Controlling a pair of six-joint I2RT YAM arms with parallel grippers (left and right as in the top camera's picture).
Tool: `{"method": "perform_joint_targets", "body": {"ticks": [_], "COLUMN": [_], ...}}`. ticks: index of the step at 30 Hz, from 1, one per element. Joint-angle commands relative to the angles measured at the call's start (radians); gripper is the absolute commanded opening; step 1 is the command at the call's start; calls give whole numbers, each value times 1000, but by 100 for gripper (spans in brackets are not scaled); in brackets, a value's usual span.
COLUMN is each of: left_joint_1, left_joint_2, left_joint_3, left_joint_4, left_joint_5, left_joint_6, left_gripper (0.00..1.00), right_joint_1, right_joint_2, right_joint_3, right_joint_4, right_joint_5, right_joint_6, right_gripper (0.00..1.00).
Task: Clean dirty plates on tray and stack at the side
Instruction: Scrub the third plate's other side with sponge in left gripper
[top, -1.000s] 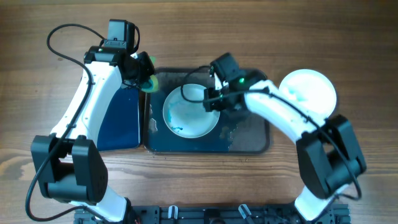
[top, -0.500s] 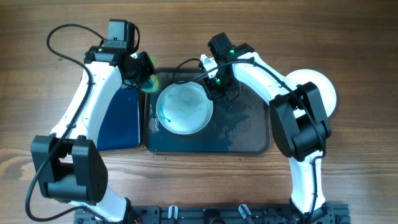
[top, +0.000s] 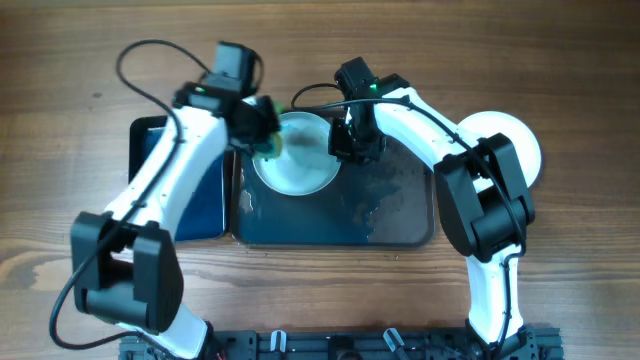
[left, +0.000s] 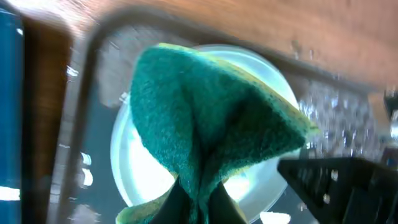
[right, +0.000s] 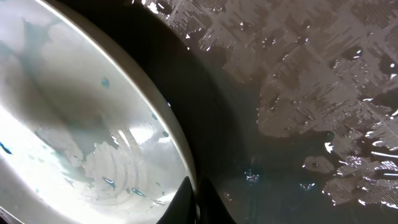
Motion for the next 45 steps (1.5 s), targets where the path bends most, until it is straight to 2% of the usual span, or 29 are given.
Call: {"method": "perform_joint_targets", "body": {"ticks": [1,3,6,10,13,19,22,24,26,28,31,36,40,43,44,45], "left_joint_1": [-53,-53,-44,-27,-23,-40,-47,-43,-30,-16,20,35,23,-5,-18,-35], "left_joint_2": [11,22,61,115,148,216,208,201,195,195,195,196,197,197,197,197], "left_joint_3": [-110,-139,-180,-185,-185,-185,-182,-166,-143,-124,-117,-117,-117,-117,-117,-117], "left_joint_4": [113,153,209,273,289,300,307,307,308,307,316,315,330,343,369,418], "left_joint_5": [-79,-82,-124,-160,-158,69,352,400,375,274,-50,-234,-188,40,95,89], "left_joint_6": [-54,-46,53,257,294,297,423,424,412,340,194,178,181,269,304,313], "left_gripper": [4,4,4,4,4,4,4,4,4,4,4,4,4,4,4,4], "right_joint_1": [2,2,2,2,2,2,2,2,2,3,3,3,3,3,3,3], "right_joint_2": [32,32,32,32,32,32,32,32,32,32,32,32,32,32,32,32], "right_joint_3": [-43,-43,-43,-43,-43,-43,-43,-43,-43,-43,-43,-43,-43,-43,-43,-43], "right_joint_4": [9,11,11,12,11,12,13,14,14,14,14,18,18,23,26,29], "right_joint_5": [44,44,44,44,44,44,43,43,43,43,43,40,39,38,35,35], "right_joint_6": [-4,-4,-11,-19,-20,-23,-27,-26,-27,-27,-29,-29,-29,-29,-29,-29], "right_gripper": [4,4,4,4,4,4,4,4,4,4,4,4,4,4,4,4]}}
